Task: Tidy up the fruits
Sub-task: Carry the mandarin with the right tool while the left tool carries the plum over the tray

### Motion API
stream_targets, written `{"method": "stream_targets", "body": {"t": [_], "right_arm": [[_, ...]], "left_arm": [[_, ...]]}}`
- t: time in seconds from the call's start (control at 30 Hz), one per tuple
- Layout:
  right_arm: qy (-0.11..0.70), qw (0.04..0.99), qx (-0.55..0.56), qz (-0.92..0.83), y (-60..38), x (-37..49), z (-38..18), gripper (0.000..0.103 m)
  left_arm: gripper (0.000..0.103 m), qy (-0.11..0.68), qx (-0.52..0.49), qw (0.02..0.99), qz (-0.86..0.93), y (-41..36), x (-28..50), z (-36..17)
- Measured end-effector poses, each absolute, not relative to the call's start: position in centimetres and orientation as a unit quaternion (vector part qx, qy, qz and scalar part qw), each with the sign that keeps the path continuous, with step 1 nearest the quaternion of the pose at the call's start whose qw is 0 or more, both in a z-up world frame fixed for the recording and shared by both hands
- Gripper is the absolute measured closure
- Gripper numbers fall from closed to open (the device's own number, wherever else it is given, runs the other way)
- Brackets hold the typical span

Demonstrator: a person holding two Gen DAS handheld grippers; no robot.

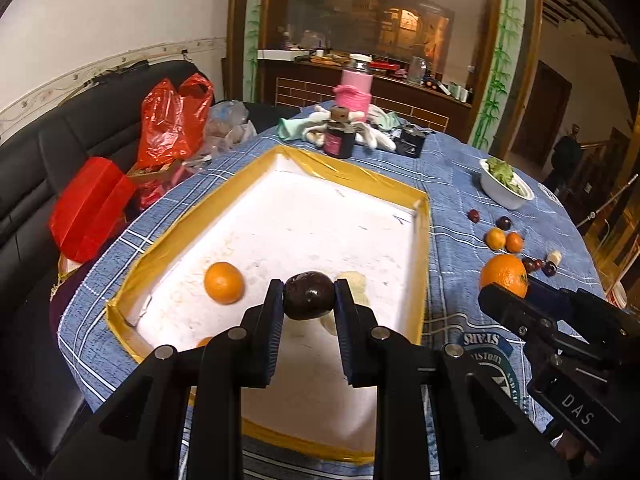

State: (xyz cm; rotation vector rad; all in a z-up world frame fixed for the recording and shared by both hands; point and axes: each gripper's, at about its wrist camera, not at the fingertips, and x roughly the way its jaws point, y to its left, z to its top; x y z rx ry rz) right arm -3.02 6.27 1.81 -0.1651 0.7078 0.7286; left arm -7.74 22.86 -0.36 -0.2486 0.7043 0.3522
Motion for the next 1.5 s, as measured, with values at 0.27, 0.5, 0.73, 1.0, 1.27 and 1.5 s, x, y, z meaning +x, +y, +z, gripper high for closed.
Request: {"method": "stream_targets", "body": {"t": [0.27,0.5,0.73,1.0,1.27,1.5], "right_arm": [[0.337,0.86,-0.094,0.371,10.1,-2.4,2.0,0.067],[0.347,0.852,-0.104,0.378,12.9,-1.0,1.0,0.067],[0.366,0.846,-0.107,0.373,14.9,1.4,-0.5,0.067],[0.387,0.844,-0.107,0.355,15.4,4.6,-1.7,0.067],[0.401,0.844,-0.117,0.337,15.9,6.3,-2.7,0.067],[0.407,0.842,-0.125,0.33,16.4,6.7,-3.2,0.067]], "left_arm": [[0.081,0.346,-0.125,0.911,0.187,24.7,-7.1,-0.7],[0.081,0.36,-0.129,0.903,0.196,26.1,-5.5,-1.2],[0.081,0.373,-0.134,0.897,0.193,27.1,-2.7,-1.3],[0.081,0.4,-0.132,0.888,0.185,27.4,0.2,-2.3],[0.08,0.419,-0.128,0.88,0.186,27.8,1.5,-3.7],[0.08,0.424,-0.129,0.876,0.188,28.1,1.6,-4.0]]}}
